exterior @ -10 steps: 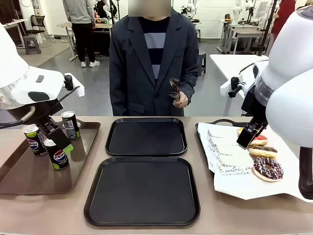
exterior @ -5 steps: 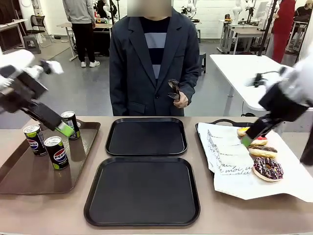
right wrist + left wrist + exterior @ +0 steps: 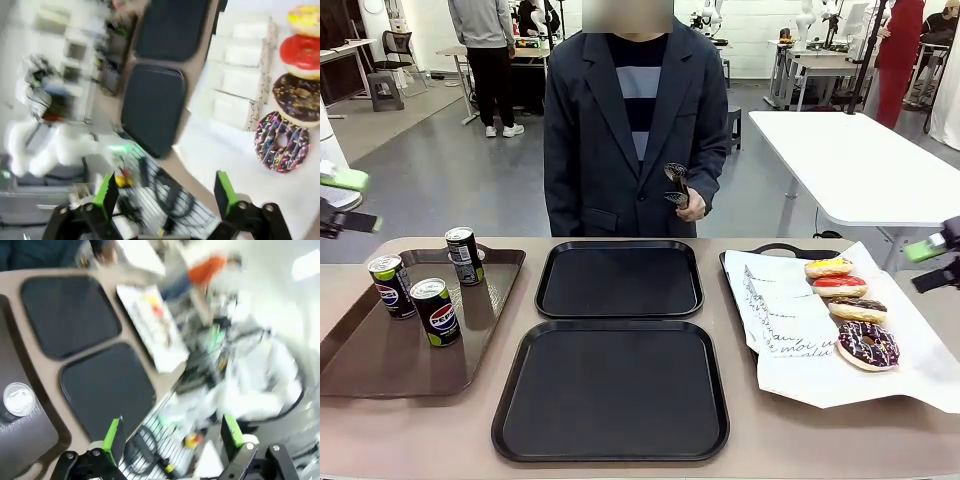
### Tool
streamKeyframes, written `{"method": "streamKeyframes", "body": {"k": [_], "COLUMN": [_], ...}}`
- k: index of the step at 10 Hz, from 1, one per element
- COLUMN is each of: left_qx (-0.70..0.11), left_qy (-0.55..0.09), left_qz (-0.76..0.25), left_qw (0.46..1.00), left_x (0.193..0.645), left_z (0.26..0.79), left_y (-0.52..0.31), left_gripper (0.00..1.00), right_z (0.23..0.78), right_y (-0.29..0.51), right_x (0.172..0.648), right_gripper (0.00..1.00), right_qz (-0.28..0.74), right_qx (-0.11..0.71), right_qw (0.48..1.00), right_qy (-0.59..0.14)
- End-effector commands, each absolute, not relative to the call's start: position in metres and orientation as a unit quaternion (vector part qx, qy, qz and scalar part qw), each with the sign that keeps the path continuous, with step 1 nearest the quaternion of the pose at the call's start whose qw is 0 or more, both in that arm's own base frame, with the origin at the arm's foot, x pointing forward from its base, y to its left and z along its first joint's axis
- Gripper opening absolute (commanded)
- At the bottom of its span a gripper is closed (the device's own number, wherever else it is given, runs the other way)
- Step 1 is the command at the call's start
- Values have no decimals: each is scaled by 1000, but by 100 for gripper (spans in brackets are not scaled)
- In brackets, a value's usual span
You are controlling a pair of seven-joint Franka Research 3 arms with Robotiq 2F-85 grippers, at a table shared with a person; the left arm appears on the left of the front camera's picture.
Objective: Set up donuts and drinks on trays.
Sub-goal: Pick up one Pepsi coke and place it on the Flat Tray.
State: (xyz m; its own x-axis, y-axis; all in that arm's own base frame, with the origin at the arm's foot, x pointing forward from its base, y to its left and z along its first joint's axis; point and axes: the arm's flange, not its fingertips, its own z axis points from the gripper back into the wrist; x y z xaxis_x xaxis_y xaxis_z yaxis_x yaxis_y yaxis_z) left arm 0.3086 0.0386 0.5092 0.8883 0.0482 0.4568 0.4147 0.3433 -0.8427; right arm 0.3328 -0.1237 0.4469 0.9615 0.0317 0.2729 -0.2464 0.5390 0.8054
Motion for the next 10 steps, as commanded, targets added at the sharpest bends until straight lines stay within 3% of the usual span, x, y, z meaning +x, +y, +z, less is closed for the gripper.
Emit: {"method": "streamKeyframes", "body": {"k": [1, 5, 6, 7, 10], "left_qx": [-563, -491, -451, -516, -516], "left_qy": [-235, -253, -258, -256, -256], "left_qz": [-46, 30, 9, 32, 32], "left_qw": [791, 833, 854, 817, 817], "left_x": [293, 270, 266, 289, 289], "left_z": [494, 490, 496, 498, 498], "left_y": [60, 116, 112, 129, 129], "left_gripper": [100, 100, 100, 100, 100], "right_z": [448, 455, 451, 451, 451], "right_y": [-151, -176, -189, -189, -189], "right_x": [330, 308, 309, 309, 309], "right_gripper": [100, 100, 100, 100, 100], "right_qz": [8, -14, -38, -38, -38], "right_qx": [523, 533, 535, 535, 535], "right_qw": [839, 827, 828, 828, 828], "right_qy": [-150, -178, -165, -165, -165]}}
